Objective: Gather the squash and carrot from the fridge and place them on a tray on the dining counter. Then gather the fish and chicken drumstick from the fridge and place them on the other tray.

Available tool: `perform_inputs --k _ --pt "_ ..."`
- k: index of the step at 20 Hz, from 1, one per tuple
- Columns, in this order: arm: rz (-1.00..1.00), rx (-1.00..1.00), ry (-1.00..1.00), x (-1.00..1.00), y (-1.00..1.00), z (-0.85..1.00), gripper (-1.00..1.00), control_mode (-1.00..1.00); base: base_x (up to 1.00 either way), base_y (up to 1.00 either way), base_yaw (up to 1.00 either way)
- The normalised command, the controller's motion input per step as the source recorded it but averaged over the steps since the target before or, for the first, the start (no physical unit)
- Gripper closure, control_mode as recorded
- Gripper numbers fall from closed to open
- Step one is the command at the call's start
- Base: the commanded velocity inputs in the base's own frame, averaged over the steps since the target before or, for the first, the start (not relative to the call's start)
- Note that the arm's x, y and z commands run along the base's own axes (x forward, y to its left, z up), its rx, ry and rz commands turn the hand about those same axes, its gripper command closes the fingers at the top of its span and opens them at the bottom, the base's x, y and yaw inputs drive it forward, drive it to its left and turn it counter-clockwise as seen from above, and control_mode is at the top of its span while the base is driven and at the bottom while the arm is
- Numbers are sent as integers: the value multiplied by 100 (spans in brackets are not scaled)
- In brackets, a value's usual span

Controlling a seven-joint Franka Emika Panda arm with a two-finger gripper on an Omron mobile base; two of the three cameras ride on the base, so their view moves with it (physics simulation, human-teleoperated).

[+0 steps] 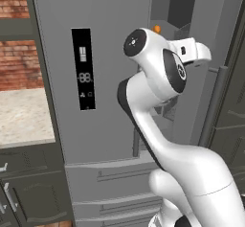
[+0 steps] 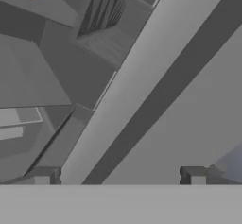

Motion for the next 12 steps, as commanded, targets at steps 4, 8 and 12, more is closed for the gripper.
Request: perform_inputs --k 4,8,12 --pt "0 1 0 -3 -40 -1 -100 -100 0 0 0" --pt "0 2 1 -5 -32 -2 -100 -100 0 0 0" --pt "0 0 0 0 -33 -8 -100 -100 0 0 0"
